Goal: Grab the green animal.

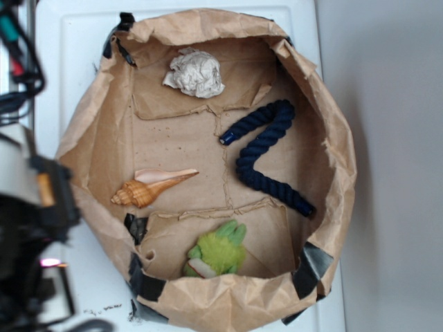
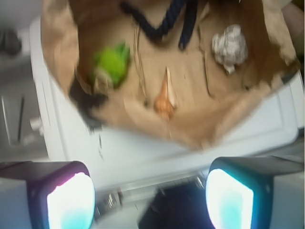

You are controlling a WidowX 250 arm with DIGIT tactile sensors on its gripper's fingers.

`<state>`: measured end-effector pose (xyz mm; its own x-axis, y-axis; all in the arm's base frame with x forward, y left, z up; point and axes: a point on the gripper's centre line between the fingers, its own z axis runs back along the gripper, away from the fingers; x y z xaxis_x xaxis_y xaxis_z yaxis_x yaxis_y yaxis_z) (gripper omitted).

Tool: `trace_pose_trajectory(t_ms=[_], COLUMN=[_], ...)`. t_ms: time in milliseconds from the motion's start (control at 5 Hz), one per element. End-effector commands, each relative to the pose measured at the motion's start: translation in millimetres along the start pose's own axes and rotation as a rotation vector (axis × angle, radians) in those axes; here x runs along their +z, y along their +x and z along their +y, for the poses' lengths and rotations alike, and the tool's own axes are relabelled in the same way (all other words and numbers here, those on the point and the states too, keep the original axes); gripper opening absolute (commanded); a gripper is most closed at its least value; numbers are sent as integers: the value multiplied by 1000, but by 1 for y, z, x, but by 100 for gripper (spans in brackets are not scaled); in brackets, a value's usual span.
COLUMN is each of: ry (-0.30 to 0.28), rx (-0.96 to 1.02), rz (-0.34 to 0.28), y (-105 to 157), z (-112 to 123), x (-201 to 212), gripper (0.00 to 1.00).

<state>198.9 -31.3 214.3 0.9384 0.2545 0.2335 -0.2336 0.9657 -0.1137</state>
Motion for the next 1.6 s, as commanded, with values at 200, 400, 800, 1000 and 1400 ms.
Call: trace_pose_trajectory(t_ms=[200, 400, 800, 1000, 1400], ry=[-56, -67, -17, 20, 20], rx=[389, 436, 466, 462, 462], rz=[-69, -1, 17, 20, 20], y=[27, 18, 5, -1, -1], z=[55, 67, 46, 40, 40], x=[-35, -52, -66, -61, -61], gripper=[100, 100, 100, 100, 100])
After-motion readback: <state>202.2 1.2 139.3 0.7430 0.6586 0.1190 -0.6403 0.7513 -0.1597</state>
